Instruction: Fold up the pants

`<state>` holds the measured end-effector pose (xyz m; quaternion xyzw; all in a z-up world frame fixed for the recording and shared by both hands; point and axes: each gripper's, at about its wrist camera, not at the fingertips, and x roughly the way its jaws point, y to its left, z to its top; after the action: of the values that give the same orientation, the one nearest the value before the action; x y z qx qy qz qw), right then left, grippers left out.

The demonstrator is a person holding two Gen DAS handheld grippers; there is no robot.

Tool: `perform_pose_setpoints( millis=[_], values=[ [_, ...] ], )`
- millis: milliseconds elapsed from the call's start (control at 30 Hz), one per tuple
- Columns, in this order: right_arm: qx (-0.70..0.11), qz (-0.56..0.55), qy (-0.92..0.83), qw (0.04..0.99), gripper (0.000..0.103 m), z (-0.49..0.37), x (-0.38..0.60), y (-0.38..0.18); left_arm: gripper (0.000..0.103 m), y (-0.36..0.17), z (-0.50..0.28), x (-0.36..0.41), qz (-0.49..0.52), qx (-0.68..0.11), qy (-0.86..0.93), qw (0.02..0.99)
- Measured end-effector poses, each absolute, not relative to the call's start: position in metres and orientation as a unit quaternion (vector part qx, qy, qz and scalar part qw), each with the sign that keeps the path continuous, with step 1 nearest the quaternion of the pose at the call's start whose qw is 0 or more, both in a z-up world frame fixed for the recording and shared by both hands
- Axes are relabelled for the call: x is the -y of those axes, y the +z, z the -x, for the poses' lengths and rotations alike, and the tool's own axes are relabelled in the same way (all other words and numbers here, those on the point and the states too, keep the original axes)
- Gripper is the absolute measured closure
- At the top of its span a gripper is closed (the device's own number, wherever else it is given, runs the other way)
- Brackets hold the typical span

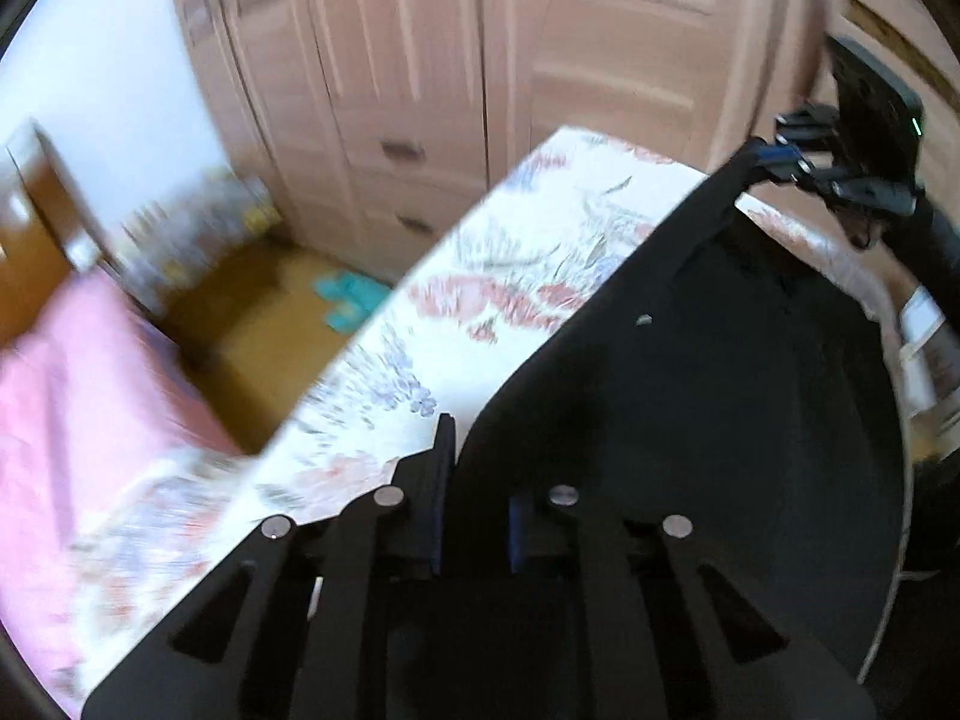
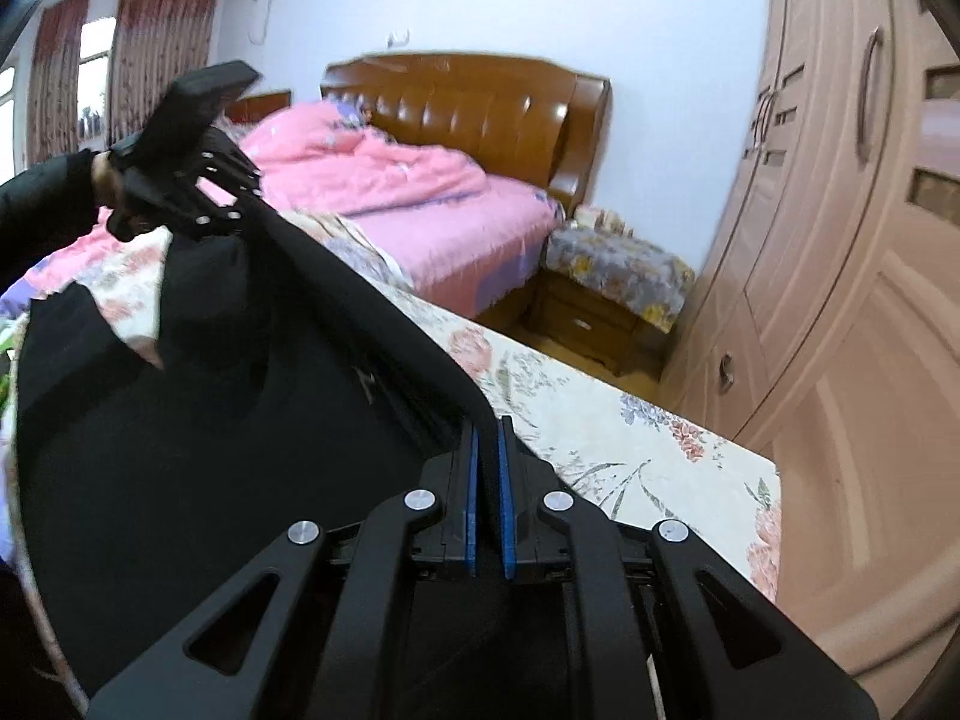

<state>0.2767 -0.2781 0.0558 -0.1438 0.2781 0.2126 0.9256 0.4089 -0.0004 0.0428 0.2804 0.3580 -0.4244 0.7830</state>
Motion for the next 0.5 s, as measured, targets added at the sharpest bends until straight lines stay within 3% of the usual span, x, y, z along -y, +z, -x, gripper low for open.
perform_pose_setpoints(
  millis=[233, 500],
  values=[
    [-0.259, 0.15, 0.235, 0.925, 0.095, -0.174, 0.274, 0.052, 0.09, 0.076, -0.242, -0.007, -0.368, -0.263, -0.363, 0.814],
    [-0.299, 0.128, 0.227, 0.918, 0.095, -0.104, 0.27, -0.004, 0.091, 0.022, -0.117, -0.009, -0.361, -0.255, -0.333, 0.833]
  ],
)
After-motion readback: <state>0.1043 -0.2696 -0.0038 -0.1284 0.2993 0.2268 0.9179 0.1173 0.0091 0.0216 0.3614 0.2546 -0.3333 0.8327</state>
